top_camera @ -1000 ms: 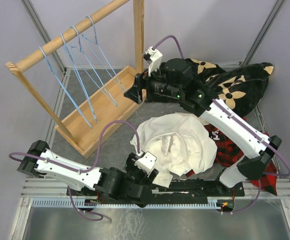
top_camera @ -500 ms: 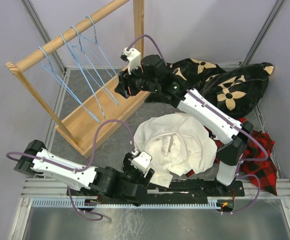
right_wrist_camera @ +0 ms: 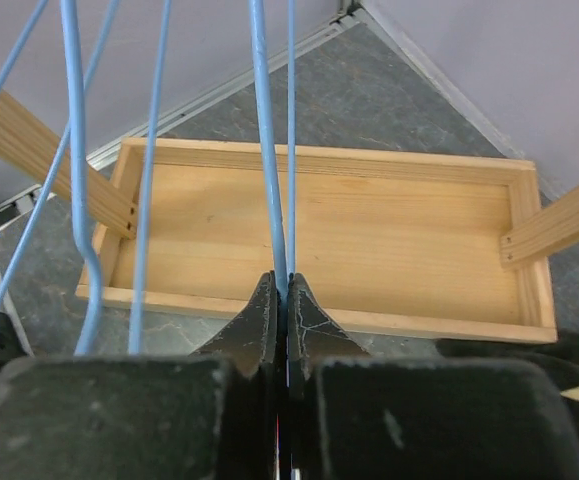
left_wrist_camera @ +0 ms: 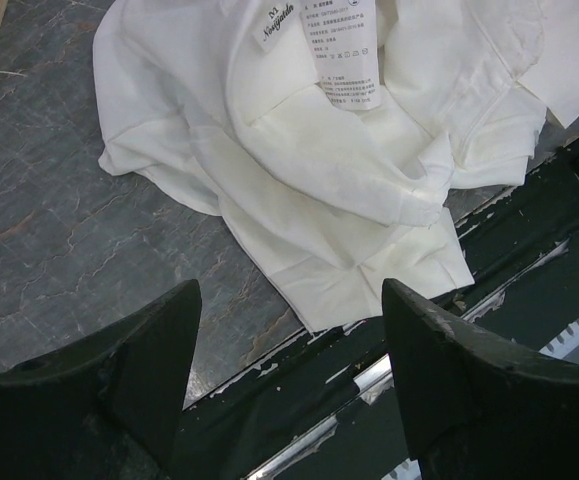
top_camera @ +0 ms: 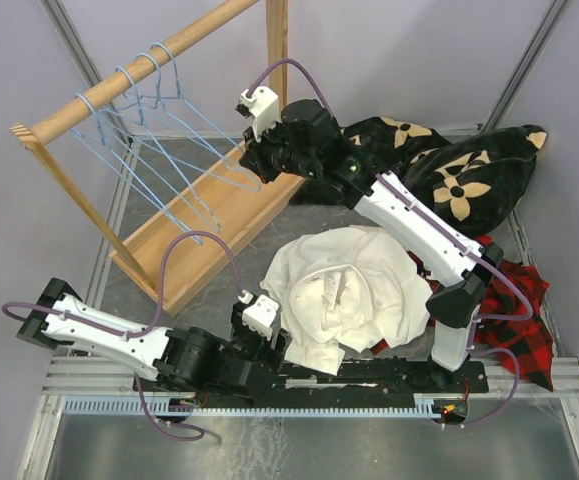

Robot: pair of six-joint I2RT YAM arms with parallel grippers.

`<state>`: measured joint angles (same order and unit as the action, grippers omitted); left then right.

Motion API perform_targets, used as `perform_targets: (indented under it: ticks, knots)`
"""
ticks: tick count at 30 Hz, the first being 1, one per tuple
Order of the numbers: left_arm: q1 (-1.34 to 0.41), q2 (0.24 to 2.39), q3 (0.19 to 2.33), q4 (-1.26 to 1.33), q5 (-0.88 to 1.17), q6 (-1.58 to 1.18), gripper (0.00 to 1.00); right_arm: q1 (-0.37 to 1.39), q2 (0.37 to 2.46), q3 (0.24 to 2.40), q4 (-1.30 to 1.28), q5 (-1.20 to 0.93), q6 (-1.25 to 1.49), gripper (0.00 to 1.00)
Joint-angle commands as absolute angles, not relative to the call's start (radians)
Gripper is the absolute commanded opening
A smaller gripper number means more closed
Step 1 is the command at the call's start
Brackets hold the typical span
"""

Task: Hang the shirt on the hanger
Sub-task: Pick up the hanger from the clothesline.

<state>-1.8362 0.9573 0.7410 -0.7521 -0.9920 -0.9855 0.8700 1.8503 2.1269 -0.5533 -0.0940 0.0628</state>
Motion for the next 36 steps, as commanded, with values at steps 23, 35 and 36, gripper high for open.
perform_targets:
  ticks: [23,35,36]
  knots:
    - [-1.841,0.973,0.841,-0.770,-1.074,-0.998,0.80,0.873,1.401,1.783,-0.463,0.309,-0.057,0.00]
    - [-1.841,1.209,1.008,-0.759,-1.156,-0.885,0.87,0.873,0.866,1.350,-0.787,0.408,0.097,0.00]
    - [-1.840,1.238,1.029,-0.759,-1.146,-0.852,0.86,0.873,0.836,1.336,-0.823,0.404,0.100,0.00]
